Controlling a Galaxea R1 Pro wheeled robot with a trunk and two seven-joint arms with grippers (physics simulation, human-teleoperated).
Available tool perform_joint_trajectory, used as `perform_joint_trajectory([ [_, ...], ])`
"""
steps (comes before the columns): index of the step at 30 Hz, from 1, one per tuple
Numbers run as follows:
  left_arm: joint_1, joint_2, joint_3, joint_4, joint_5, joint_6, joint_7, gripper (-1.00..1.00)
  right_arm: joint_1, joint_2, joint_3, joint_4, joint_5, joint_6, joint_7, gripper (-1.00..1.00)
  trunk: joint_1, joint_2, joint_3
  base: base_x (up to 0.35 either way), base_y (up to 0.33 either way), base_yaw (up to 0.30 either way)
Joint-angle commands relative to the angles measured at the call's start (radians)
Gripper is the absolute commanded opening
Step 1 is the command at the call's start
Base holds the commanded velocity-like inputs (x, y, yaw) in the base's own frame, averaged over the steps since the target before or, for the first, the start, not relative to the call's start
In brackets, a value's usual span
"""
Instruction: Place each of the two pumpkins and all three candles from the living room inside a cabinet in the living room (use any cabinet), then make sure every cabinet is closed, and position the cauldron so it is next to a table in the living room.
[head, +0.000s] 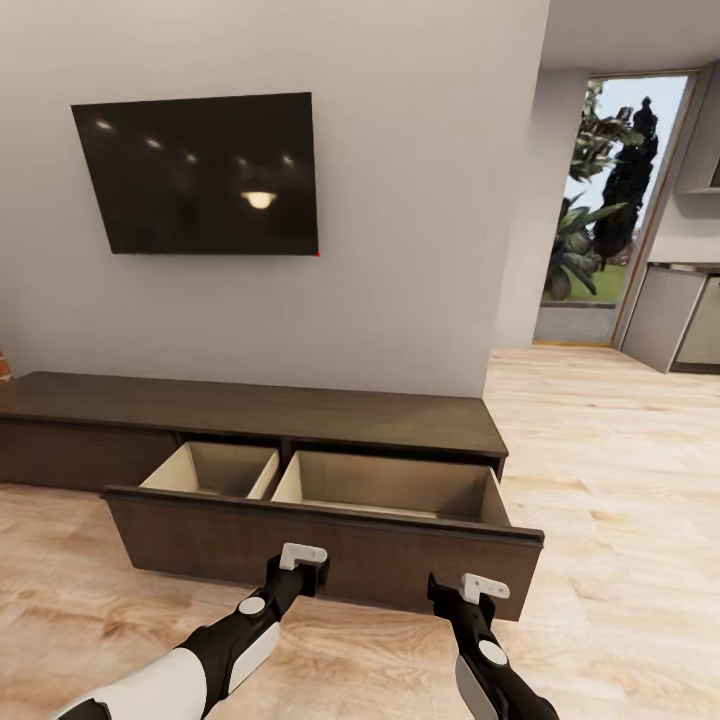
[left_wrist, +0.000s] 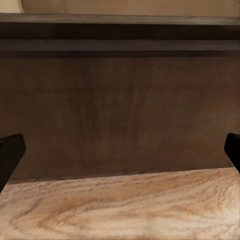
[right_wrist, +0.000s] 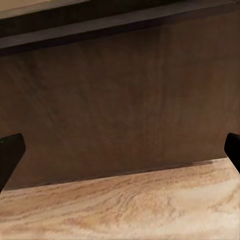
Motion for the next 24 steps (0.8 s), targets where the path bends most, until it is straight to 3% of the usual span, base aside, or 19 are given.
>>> perform_joint_trajectory([
  [1,-0.001,0.0,-0.008,0.0,0.005,-0.004,0.006,1.0,-0.001,0.0,0.005,0.001,-0.01,-0.005,-0.004,1.0,0.0,0.0,-0.001,0.009,0.0,0.0],
  [24,-0.001,0.0,-0.008,0.0,0.005,-0.001,0.006,1.0,-0.001,-0.001,0.005,-0.001,-0.01,-0.006,-0.004,1.0,0.009,-0.005,-0.082,0.001,0.0,0.0],
])
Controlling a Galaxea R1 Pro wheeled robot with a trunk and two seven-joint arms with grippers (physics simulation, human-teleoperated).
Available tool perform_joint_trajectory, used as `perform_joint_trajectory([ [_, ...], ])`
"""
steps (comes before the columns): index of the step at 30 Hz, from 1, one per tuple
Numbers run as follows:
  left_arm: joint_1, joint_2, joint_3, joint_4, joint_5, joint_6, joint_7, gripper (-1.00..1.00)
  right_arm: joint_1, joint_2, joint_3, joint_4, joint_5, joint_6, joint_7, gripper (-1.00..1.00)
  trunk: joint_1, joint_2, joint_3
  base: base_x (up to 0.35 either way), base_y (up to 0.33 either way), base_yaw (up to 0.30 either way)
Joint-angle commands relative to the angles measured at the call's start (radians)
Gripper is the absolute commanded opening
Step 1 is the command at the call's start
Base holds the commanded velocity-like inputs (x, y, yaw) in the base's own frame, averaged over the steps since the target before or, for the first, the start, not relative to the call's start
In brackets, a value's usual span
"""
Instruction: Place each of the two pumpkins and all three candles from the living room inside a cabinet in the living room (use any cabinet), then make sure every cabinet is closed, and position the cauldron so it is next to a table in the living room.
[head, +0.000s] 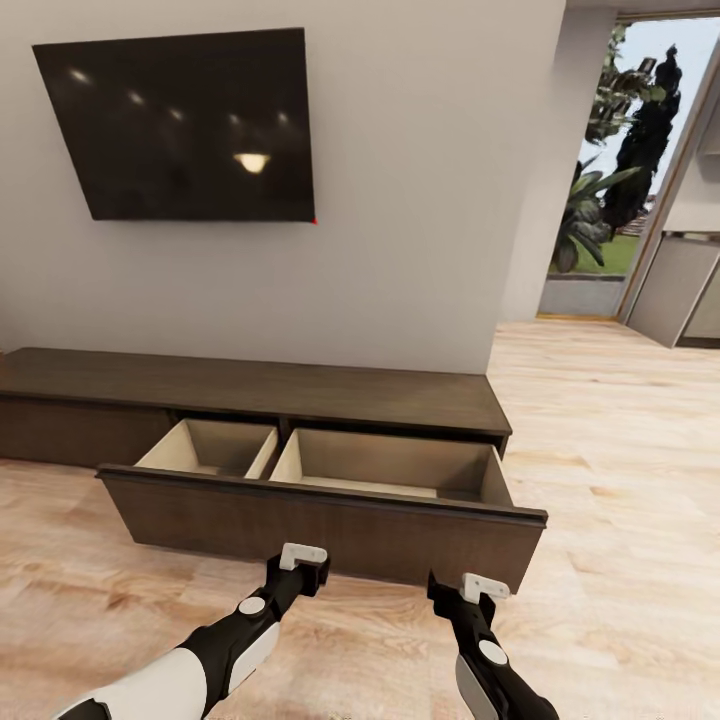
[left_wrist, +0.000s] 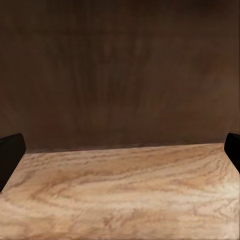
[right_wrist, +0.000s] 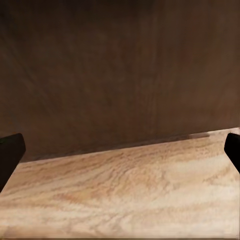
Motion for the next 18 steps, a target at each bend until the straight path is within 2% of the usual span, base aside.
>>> perform_joint_trajectory([
  [1,-0.001,0.0,-0.008,0.0,0.006,-0.004,0.006,1.0,-0.001,0.0,0.005,0.0,-0.009,-0.005,-0.004,1.0,0.0,-0.001,-0.005,0.0,0.0,0.0],
  [12,-0.001,0.0,-0.008,0.0,0.007,-0.003,0.007,1.0,-0.001,0.0,0.006,-0.009,-0.009,-0.014,-0.004,1.0,0.005,-0.003,-0.047,0.0,0.0,0.0],
  [18,-0.001,-0.001,-0.008,0.0,0.009,-0.005,0.009,1.0,-0.001,0.0,0.004,-0.005,-0.009,-0.014,-0.004,1.0,0.005,-0.003,-0.047,0.0,0.0,0.0],
])
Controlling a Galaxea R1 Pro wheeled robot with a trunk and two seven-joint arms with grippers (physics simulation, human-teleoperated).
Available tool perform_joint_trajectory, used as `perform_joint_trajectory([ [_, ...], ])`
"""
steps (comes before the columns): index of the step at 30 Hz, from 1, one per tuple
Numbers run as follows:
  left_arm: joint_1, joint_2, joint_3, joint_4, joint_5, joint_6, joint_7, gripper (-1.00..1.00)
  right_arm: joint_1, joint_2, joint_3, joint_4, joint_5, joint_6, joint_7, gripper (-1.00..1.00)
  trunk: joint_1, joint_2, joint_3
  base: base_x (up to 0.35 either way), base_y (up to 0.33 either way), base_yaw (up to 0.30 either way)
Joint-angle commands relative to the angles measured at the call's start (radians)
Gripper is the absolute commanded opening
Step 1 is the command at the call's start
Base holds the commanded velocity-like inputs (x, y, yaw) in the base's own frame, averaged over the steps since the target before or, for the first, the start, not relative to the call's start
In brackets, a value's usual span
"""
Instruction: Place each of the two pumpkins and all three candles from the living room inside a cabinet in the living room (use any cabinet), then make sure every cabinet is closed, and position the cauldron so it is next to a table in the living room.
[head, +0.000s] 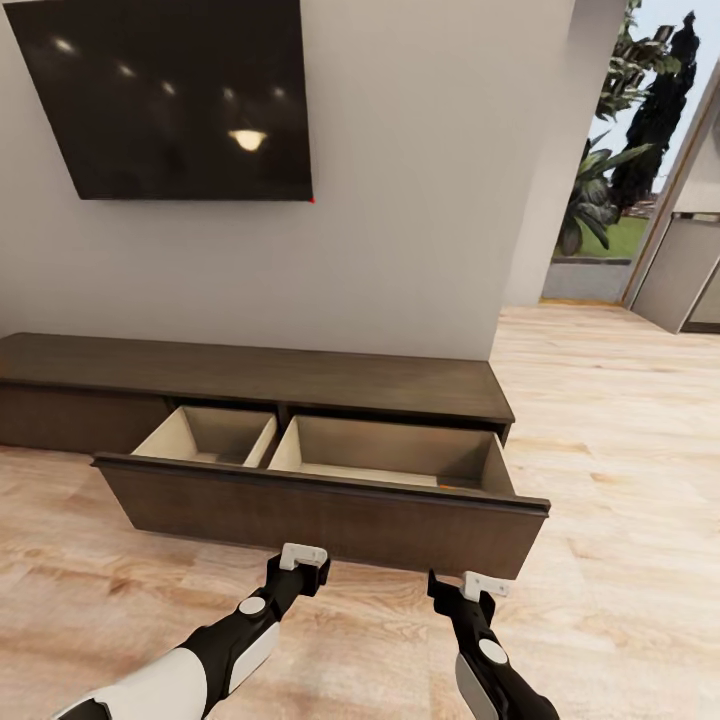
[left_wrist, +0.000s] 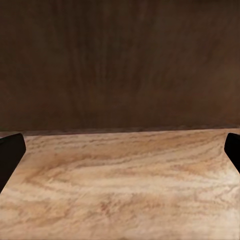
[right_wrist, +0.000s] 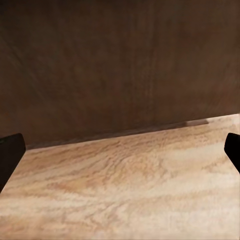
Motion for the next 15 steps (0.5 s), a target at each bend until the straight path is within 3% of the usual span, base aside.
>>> perform_joint_trajectory([
  [1,-0.001,0.0,-0.008,0.0,0.005,-0.005,0.006,1.0,-0.001,0.0,0.005,0.001,-0.009,-0.004,-0.004,1.0,0.0,0.0,-0.001,0.0,0.0,0.0],
  [12,-0.001,0.0,-0.007,0.001,0.005,-0.005,0.009,1.0,-0.001,0.0,0.005,0.002,-0.009,-0.004,-0.004,1.0,0.0,0.0,-0.001,0.096,0.0,0.0],
  [15,-0.001,0.0,-0.007,0.007,0.005,-0.005,0.017,1.0,-0.001,0.0,0.006,0.002,-0.009,-0.004,-0.004,1.0,0.0,0.0,-0.001,0.229,0.0,0.0],
])
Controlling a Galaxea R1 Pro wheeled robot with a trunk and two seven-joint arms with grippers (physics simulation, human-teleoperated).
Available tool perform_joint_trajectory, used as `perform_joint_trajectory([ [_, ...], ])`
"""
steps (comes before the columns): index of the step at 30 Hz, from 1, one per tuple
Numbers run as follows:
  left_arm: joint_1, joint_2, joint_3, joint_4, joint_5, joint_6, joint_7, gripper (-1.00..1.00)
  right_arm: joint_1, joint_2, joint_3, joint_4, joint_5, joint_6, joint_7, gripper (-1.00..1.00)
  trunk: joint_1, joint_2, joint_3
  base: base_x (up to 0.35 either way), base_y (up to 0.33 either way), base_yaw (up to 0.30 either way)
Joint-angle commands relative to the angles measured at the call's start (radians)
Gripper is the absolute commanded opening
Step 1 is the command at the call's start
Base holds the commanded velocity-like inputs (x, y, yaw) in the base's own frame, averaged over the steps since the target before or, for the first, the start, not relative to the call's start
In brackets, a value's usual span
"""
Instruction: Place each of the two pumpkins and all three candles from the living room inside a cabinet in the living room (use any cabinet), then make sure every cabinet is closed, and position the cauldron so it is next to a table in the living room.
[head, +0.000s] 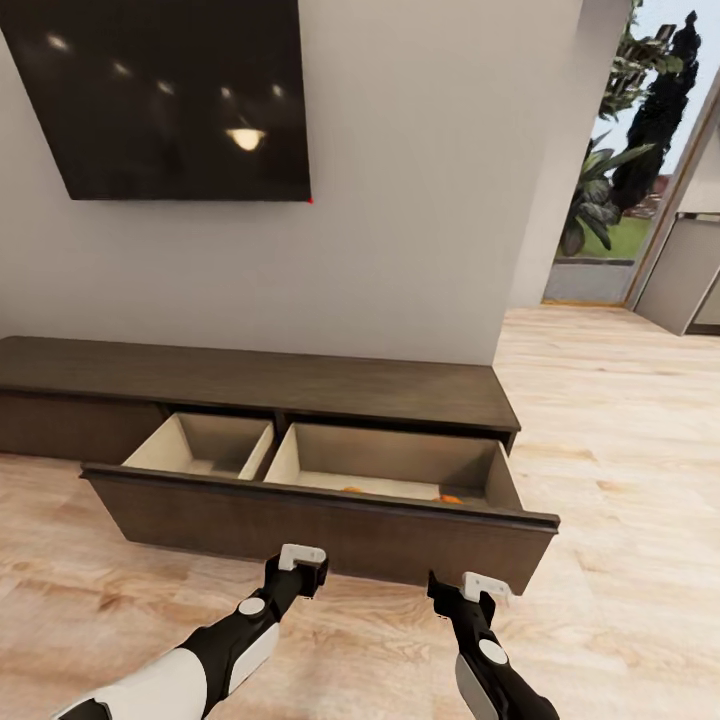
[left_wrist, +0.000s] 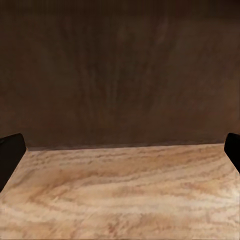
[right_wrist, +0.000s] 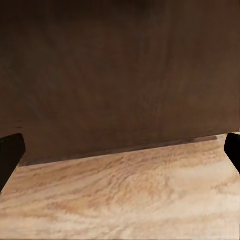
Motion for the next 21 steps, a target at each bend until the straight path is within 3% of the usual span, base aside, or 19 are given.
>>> perform_joint_trajectory([
  [1,-0.001,0.0,-0.009,0.001,0.004,-0.004,0.008,1.0,-0.001,0.0,0.005,0.001,-0.009,-0.004,-0.004,1.0,0.0,0.0,-0.001,0.277,0.0,0.0],
  [11,-0.001,-0.001,-0.01,0.007,0.002,-0.005,0.012,1.0,-0.001,0.0,0.005,0.0,-0.009,-0.004,-0.004,1.0,0.0,0.0,-0.001,0.133,0.0,0.0],
  [21,-0.001,-0.001,-0.01,0.007,0.002,-0.005,0.012,1.0,-0.001,0.0,0.005,0.0,-0.009,-0.004,-0.004,1.0,0.0,0.0,-0.001,0.277,0.0,0.0],
])
